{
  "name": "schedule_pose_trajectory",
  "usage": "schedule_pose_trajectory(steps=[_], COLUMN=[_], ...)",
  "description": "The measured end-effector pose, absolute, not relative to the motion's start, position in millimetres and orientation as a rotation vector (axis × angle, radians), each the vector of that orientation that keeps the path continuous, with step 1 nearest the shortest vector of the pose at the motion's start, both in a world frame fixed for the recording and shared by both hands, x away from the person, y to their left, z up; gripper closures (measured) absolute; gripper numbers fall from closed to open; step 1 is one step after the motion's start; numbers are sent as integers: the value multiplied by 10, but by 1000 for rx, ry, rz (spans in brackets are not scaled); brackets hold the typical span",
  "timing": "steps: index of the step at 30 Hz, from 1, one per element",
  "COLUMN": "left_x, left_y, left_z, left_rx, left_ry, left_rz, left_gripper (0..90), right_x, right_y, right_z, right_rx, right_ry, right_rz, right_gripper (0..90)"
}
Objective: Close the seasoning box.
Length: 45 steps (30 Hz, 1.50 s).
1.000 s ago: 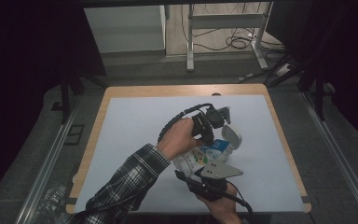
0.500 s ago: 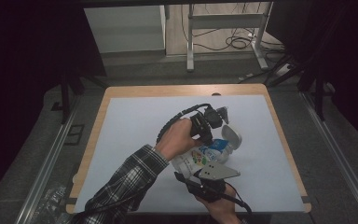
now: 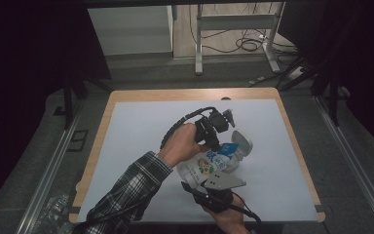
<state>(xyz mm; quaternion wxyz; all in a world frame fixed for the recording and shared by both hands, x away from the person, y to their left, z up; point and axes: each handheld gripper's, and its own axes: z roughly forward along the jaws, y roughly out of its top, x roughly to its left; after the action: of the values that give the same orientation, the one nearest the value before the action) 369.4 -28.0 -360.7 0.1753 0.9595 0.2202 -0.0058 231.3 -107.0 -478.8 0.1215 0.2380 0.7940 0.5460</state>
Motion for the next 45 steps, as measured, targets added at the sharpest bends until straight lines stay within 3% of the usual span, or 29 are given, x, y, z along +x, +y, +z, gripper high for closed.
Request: schedule_pose_trajectory(steps=[25, 45], left_x=[3651, 3595], left_y=[59, 308], left_z=[-3579, -3617], left_rx=[2569, 2385], left_ry=[571, 579], left_rz=[-52, -45], left_gripper=[895, 900], right_x=[2393, 2354], right_y=[-1042, -1079], right_z=[-5016, -5050], right_rx=[727, 758], right_ry=[2380, 2426], right_rz=[1457, 1426], right_gripper=[727, 633])
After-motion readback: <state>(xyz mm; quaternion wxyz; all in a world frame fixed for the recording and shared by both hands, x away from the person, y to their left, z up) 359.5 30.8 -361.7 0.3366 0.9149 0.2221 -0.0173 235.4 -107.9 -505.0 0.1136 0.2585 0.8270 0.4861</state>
